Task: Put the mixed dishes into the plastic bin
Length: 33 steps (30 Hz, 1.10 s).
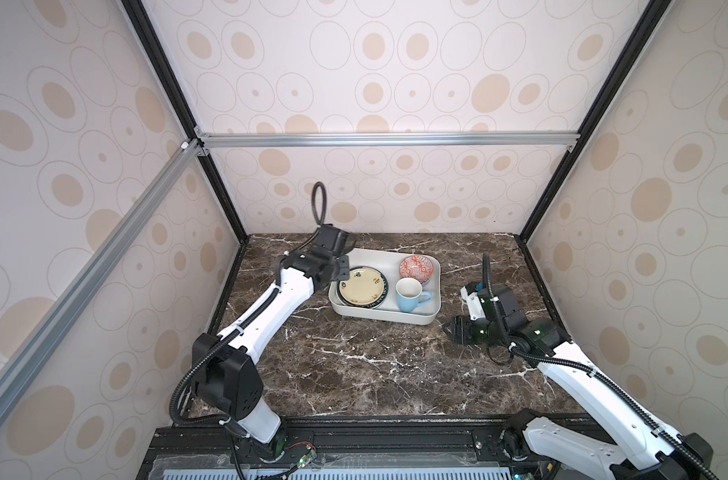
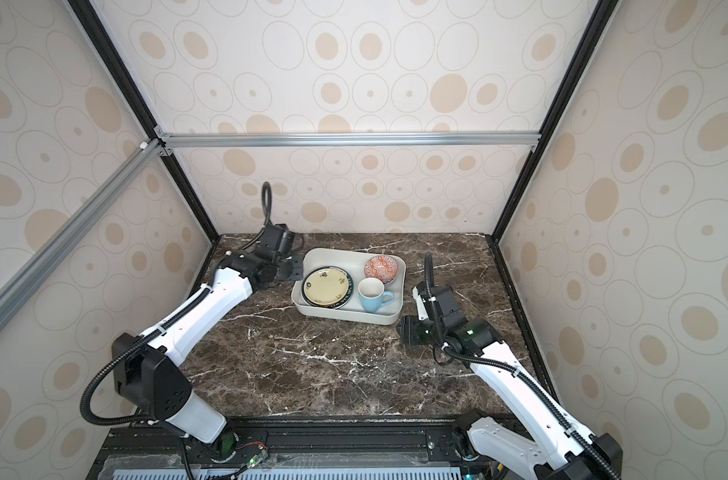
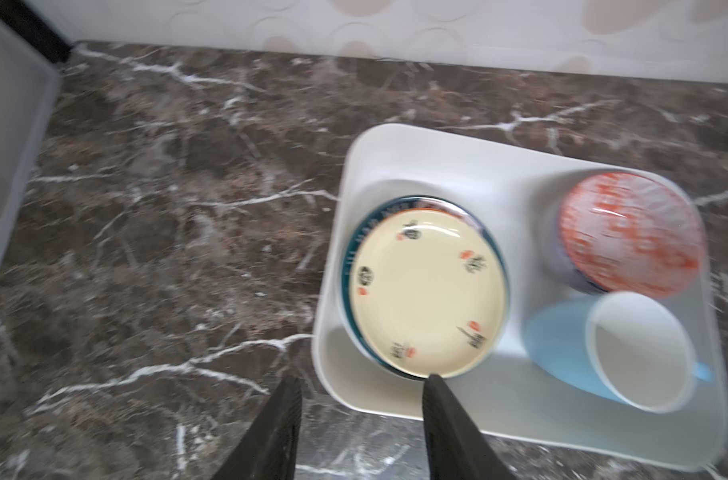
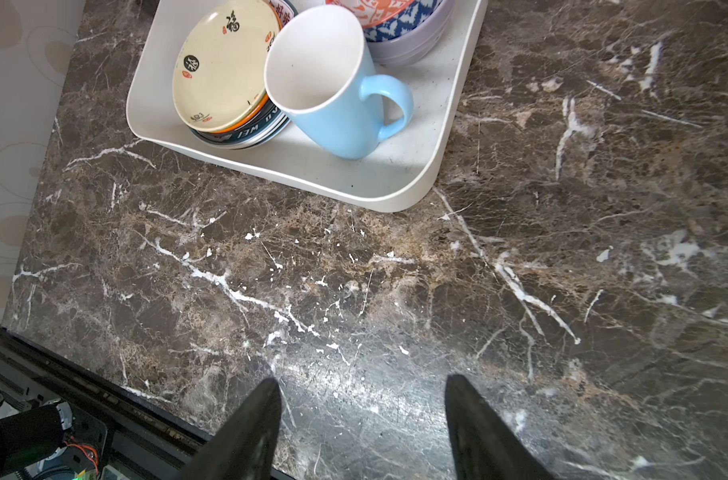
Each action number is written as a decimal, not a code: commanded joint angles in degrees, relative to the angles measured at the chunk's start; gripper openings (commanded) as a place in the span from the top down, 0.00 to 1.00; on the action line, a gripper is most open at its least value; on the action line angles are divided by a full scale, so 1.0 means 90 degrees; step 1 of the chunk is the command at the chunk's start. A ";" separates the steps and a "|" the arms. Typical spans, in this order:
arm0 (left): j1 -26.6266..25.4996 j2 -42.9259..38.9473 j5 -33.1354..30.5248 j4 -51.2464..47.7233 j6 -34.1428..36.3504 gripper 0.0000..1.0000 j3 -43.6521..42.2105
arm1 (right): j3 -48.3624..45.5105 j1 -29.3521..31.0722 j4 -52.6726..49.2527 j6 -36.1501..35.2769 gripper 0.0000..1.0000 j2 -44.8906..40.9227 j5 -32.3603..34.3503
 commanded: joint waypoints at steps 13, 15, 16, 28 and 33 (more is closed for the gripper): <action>0.0544 0.0461 0.1068 0.1638 0.0410 0.55 -0.1634 | 0.0827 -0.0023 0.0100 0.0123 0.34 0.1265 -0.0070; 0.0540 0.0604 0.1166 0.1703 0.0418 0.56 -0.1616 | 0.0949 -0.0024 0.0030 0.0113 0.34 0.1409 -0.0059; 0.0551 0.0666 0.1190 0.1757 0.0434 0.56 -0.1629 | 0.0994 -0.0018 0.0010 0.0113 0.34 0.1468 -0.0060; 0.0553 0.1496 0.1303 0.1640 0.0636 0.73 -0.1115 | 0.1336 -0.0022 -0.0086 0.0056 0.34 0.2041 0.0104; 0.0555 0.1550 0.1146 0.1626 0.0697 0.90 -0.1283 | 0.1387 -0.0021 -0.0118 0.0064 0.35 0.2237 0.0080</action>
